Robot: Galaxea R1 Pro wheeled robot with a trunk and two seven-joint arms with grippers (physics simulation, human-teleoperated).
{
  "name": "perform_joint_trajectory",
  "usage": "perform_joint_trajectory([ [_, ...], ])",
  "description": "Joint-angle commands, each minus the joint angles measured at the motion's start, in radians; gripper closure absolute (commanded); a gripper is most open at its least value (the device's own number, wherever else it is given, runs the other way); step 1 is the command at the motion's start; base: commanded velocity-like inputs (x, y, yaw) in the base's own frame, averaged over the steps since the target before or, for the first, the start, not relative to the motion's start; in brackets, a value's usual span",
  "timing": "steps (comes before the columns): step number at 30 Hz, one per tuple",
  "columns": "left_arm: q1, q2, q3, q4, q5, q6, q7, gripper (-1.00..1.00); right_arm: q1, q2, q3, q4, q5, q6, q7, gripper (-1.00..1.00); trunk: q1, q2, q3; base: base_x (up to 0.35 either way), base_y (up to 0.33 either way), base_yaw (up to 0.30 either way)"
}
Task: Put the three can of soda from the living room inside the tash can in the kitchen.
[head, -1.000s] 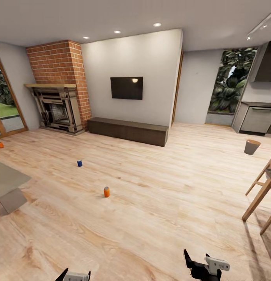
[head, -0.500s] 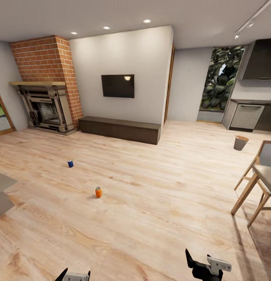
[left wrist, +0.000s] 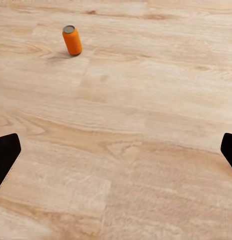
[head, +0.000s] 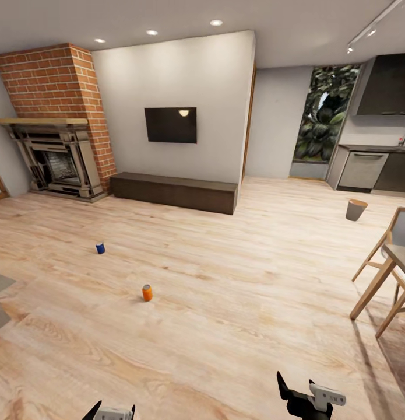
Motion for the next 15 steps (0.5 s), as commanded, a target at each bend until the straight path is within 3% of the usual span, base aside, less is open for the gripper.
perform_joint_trajectory([
  [1,0.000,0.000,0.000,0.000,0.000,0.000,0.000,-1.00,0.000,0.000,0.000,0.000,0.000,0.000,0.000,-1.00,0.000,0.000,0.000,0.239,0.182,-0.014],
  [8,0.000,0.000,0.003,0.000,0.001,0.000,0.000,-1.00,0.000,0.002,0.000,0.000,0.000,-0.001,0.000,-1.00,0.000,0.000,-0.001,0.196,0.142,-0.026],
  [15,0.000,0.000,0.005,0.000,0.004,-0.001,0.000,-1.00,0.000,0.003,-0.003,0.000,-0.002,0.006,-0.001,-1.00,0.000,0.000,-0.002,0.049,0.033,-0.180],
])
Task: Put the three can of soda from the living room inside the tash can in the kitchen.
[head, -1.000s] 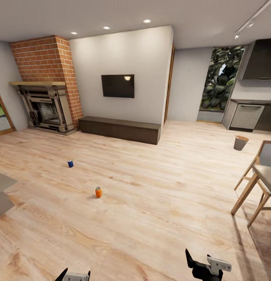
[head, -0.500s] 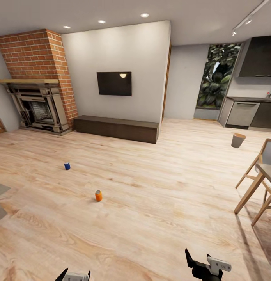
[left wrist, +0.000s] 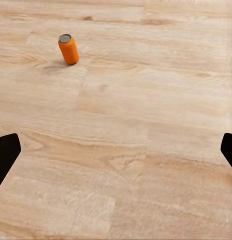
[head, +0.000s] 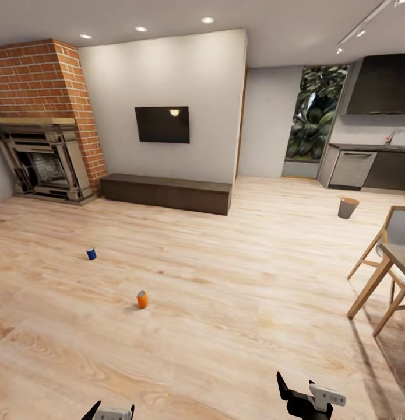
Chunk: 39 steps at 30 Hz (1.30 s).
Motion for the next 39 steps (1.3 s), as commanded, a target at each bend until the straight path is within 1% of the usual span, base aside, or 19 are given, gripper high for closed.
perform_joint_trajectory([
  [1,0.000,0.000,0.000,0.000,0.000,0.000,0.000,-1.00,0.000,0.000,0.000,0.000,0.000,0.000,0.000,-1.00,0.000,0.000,0.000,0.133,0.098,-0.217],
  [7,0.000,0.001,0.000,0.000,-0.002,0.000,-0.001,-1.00,0.000,0.000,-0.001,0.000,-0.001,0.001,0.000,-1.00,0.000,0.000,0.000,0.236,0.091,-0.227],
  [16,0.000,0.001,-0.003,0.000,-0.003,0.000,-0.001,-1.00,0.000,-0.002,0.001,0.000,0.001,-0.004,0.001,-1.00,0.000,0.000,0.000,0.302,-0.056,-0.229],
  [28,0.000,0.001,-0.003,0.000,-0.003,0.000,-0.002,-1.00,0.000,-0.001,0.004,0.000,0.003,-0.008,0.000,-1.00,0.000,0.000,0.000,0.322,-0.009,-0.078],
  [39,0.000,0.001,-0.003,0.000,-0.003,0.000,-0.006,-1.00,0.000,-0.002,0.004,0.000,0.002,-0.008,0.001,-1.00,0.000,0.000,0.000,0.324,0.000,-0.220],
])
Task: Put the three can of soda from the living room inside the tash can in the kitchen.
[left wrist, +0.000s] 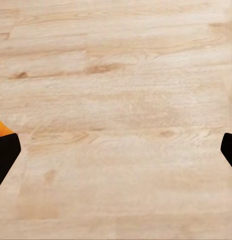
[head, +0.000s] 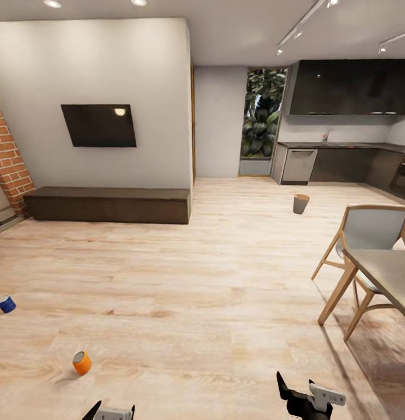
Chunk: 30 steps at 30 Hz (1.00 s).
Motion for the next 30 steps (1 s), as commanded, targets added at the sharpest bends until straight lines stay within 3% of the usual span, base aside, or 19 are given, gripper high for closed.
perform_joint_trajectory([
  [1,0.000,0.000,0.000,0.000,0.000,0.000,0.000,-1.00,0.000,0.000,0.000,0.000,0.000,0.000,0.000,-1.00,0.000,0.000,0.000,0.324,0.000,-0.247],
  [9,0.000,0.000,0.001,0.000,0.000,0.000,-0.001,-1.00,0.000,0.001,0.001,0.000,0.005,0.000,0.000,-1.00,0.000,0.000,0.000,0.324,0.000,-0.153],
  [30,0.000,0.000,0.002,0.000,0.000,0.000,0.001,-1.00,0.000,-0.001,0.003,0.000,0.012,-0.002,0.004,-1.00,0.000,0.000,0.000,0.325,0.000,-0.010],
])
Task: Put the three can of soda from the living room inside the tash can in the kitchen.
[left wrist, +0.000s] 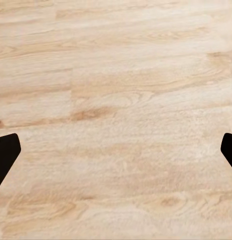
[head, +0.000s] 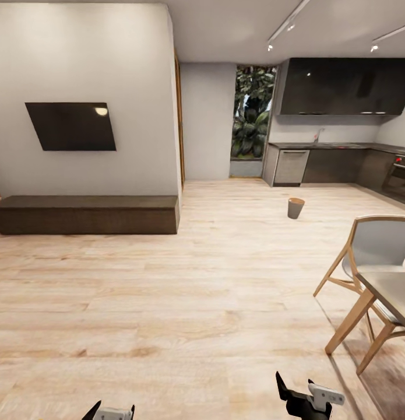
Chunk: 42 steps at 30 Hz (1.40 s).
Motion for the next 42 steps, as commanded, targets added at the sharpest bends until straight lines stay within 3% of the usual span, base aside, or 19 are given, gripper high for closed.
perform_joint_trajectory([
  [1,0.000,0.000,0.000,0.000,0.000,0.000,0.000,-1.00,0.000,0.000,0.000,0.000,0.000,0.000,0.000,-1.00,0.000,0.000,0.000,0.325,0.000,0.000],
  [27,0.000,0.000,-0.003,0.000,0.000,0.000,0.005,-1.00,0.000,0.002,0.002,0.002,0.001,0.002,-0.001,-1.00,0.000,0.000,-0.005,0.322,0.000,-0.034],
  [42,0.000,0.000,0.000,0.000,0.000,0.000,0.005,-1.00,0.000,0.002,0.002,0.004,0.001,0.002,-0.001,-1.00,0.000,0.000,-0.005,0.156,0.060,-0.007],
])
